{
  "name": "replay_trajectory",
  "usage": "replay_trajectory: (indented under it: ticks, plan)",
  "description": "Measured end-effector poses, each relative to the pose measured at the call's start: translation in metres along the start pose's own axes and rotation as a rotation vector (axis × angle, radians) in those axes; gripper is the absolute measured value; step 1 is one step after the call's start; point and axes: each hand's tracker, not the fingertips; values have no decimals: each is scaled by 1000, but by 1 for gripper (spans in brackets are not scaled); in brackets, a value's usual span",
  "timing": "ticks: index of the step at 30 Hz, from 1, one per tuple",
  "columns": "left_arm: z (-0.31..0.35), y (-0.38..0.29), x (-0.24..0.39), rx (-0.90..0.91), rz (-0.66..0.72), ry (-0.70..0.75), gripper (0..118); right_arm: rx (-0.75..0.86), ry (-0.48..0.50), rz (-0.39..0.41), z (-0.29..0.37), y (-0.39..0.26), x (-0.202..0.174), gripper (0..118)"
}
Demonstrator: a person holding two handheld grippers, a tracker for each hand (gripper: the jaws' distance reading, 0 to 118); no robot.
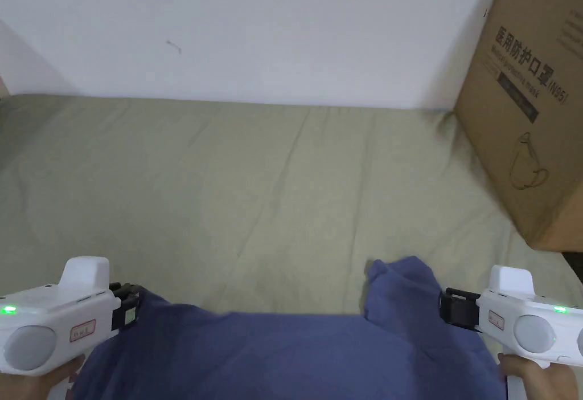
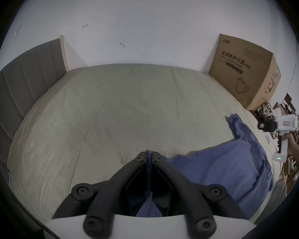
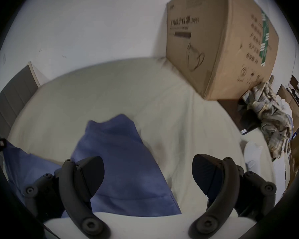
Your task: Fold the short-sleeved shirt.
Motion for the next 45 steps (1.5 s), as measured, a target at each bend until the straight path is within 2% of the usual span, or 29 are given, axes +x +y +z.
replay_trajectory:
  ticks: [3, 5, 6, 7, 9, 10, 13, 15, 17, 22, 29, 33, 36, 45]
  plan:
    - [5, 0, -2, 5, 5, -4, 1, -58, 6, 63, -31, -2, -3, 98]
    - [-2, -3, -10, -3, 11, 1, 1, -106, 39, 50, -47, -7, -2, 82]
    - [-3, -4, -12, -6, 18, 0, 1, -137, 49, 29, -57, -10, 1, 71]
    - [-3, -6, -13, -11, 23, 5, 1, -168, 55, 29, -62, -13, 2, 51]
    - [0, -10, -13, -17, 26, 16, 1, -91, 37, 62, -60, -19, 1, 35]
    - [1, -11, -14, -19, 29, 22, 1, -74, 36, 70, -66, -20, 5, 2]
    - [8, -15, -14, -28, 46, 33, 1, -78, 79, 75, -52, -20, 14, 1]
    - [15, -18, -17, -26, 62, 52, 1, -5, 78, 63, -13, -24, 8, 1]
    - [29, -23, -20, -14, 99, 62, 1, 54, 135, 35, 27, -24, 11, 1]
    - [66, -38, -29, 6, 174, 74, 1, 177, 192, 21, 132, -34, 10, 1]
    - [125, -67, -39, 30, 198, 78, 1, 232, 275, -65, 236, -82, 17, 1]
    - [146, -105, -39, 6, 211, 67, 1, 189, 298, -115, 260, -127, 21, 1]
    - [142, -142, -48, -40, 232, 62, 1, 130, 275, -162, 260, -164, 26, 1]
    - [138, -219, -39, -192, 260, 102, 1, -81, 140, -215, 216, -242, 34, 1]
